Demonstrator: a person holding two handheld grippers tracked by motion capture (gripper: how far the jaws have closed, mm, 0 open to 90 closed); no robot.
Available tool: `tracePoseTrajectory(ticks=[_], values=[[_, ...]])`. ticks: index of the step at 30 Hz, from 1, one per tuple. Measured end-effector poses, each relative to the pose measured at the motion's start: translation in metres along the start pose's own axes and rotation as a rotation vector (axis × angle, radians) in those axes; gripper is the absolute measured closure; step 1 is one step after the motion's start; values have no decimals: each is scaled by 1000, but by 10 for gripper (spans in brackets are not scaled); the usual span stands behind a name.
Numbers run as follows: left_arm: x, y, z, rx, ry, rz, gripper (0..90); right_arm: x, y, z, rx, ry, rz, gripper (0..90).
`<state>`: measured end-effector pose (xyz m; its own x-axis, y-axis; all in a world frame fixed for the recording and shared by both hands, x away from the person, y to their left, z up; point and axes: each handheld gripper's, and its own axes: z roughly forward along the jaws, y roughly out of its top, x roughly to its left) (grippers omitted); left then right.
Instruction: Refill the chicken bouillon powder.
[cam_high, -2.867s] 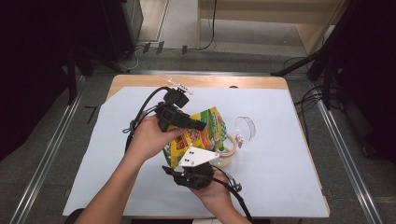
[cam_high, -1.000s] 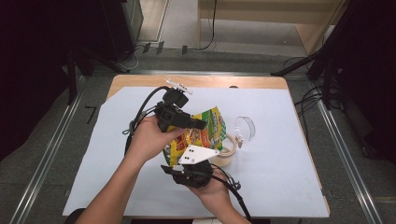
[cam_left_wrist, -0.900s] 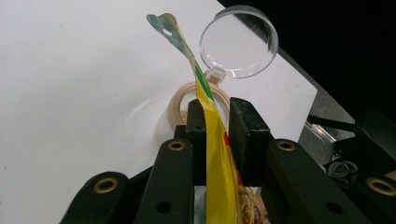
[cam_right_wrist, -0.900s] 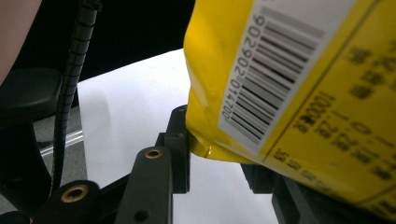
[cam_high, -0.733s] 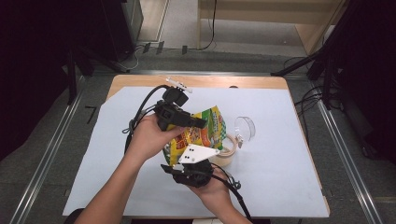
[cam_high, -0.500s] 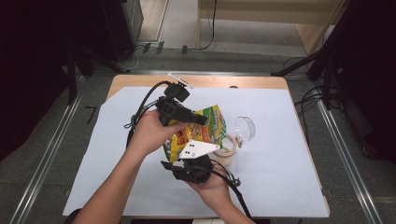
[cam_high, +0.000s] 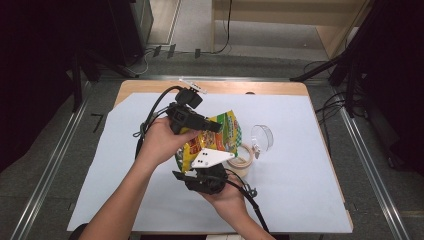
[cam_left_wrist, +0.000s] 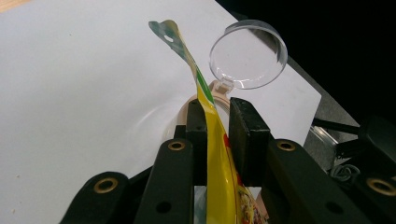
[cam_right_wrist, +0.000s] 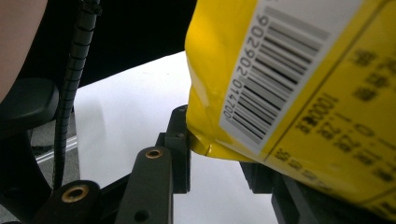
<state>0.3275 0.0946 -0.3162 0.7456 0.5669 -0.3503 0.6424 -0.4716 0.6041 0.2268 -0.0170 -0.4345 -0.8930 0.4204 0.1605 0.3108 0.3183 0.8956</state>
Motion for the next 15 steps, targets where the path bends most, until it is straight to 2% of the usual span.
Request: tracePoseTrajectory(ticks=[15], values=[[0, -1, 1, -2, -3, -1, 787, 1, -1, -1, 6, -7, -7, 690]])
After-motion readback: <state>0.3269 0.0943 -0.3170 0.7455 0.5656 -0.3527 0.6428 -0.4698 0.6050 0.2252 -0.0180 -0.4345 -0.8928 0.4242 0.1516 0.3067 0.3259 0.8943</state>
